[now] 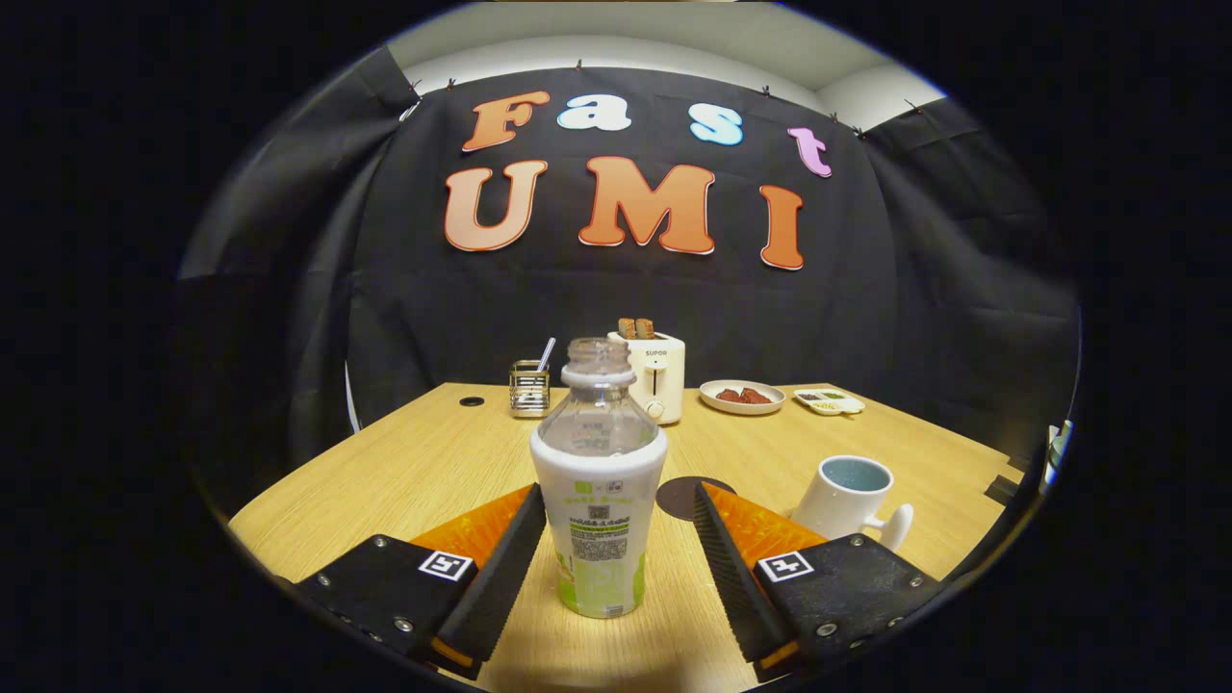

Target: Take the bottle from table, then pour the juice into the cup, finally place the bottle on the coaster

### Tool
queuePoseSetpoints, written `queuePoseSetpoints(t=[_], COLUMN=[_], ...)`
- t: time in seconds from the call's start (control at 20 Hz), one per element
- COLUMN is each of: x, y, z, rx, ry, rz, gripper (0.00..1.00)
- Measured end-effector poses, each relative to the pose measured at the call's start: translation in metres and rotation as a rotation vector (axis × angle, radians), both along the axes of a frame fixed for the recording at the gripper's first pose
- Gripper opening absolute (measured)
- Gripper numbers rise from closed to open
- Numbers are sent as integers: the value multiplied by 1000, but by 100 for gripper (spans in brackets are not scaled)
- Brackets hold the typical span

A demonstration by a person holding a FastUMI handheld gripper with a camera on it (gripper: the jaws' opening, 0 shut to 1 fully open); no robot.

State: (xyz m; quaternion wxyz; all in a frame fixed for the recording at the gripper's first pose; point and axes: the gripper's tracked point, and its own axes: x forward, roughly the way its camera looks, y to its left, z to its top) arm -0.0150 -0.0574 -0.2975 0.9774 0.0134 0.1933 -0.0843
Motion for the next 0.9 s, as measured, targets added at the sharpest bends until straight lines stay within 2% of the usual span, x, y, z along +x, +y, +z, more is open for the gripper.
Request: queuePoseSetpoints(t=[0.3, 0.4, 0.45, 0.6, 0.7, 0.9], x=[1, 2, 7, 2, 3, 7], y=[7, 14, 15, 16, 19, 29], z=[-33, -35, -37, -34, -29, -7], rx=[3, 25, 26, 65, 115, 297], ry=[49, 44, 36, 51, 43, -1], rz=[35, 45, 45, 45, 50, 57], gripper=[88, 80, 68, 60, 57, 57])
